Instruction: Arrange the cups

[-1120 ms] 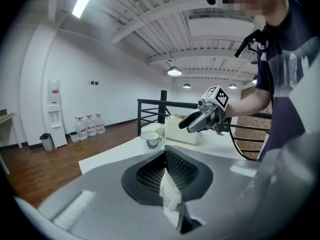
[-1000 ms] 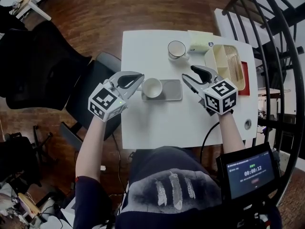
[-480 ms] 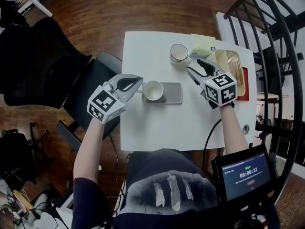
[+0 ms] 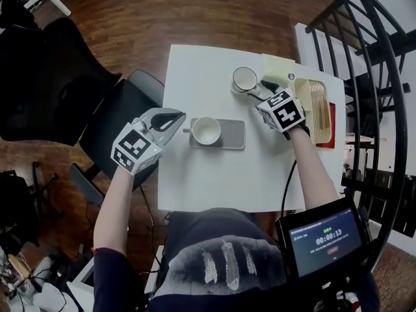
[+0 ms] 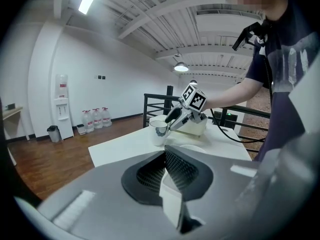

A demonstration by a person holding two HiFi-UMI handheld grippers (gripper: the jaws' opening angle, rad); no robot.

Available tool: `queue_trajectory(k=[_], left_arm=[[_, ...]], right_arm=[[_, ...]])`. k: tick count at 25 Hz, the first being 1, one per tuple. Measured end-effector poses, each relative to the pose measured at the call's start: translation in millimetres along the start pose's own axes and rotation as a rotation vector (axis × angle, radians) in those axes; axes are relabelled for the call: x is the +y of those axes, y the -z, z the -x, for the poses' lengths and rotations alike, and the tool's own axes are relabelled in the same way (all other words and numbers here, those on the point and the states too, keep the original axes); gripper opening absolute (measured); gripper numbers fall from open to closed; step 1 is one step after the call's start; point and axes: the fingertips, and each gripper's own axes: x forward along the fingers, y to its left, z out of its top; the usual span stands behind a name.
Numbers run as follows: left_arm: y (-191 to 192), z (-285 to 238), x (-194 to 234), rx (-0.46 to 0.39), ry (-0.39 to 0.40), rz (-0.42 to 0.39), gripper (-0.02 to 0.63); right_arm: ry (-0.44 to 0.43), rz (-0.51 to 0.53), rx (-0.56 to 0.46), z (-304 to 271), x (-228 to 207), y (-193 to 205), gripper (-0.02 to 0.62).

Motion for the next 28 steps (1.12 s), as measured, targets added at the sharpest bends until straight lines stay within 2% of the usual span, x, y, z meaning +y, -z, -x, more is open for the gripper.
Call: queue_trajectory(k=[3, 7, 9, 12, 15, 22, 28], left_arm=[[5, 0, 2, 0.002, -0.005, 0.014, 0.014], [11, 0, 3, 0.011, -0.01, 0.023, 0.014], [14, -1, 4, 0.017, -0.011, 0.026, 0.014], [18, -1, 6, 0.025, -0.008, 0.031, 0.014], [19, -3, 7, 0.029, -0.008, 0.035, 0.014], [26, -7, 0, 0.057, 0.002, 0.018, 0.014], [19, 1, 10, 0.034, -0.028, 0.025, 0.014]], right_arm=[[0.015, 0.054, 0.049, -14, -3, 3, 0.236], [-0.006, 0.088, 0.085, -26, 0, 8, 0.233], [-0.01, 0.092, 0.103, -26, 3, 11, 0.196], [0.0, 0.116, 0.126, -25, 6, 13, 0.174], [0.006, 0.116, 0.116, -26, 4, 11, 0.09], [0.005, 0.082, 0.09, -22, 7, 12, 0.078], [0.031, 0.053, 0.03, -15, 14, 15, 0.075]])
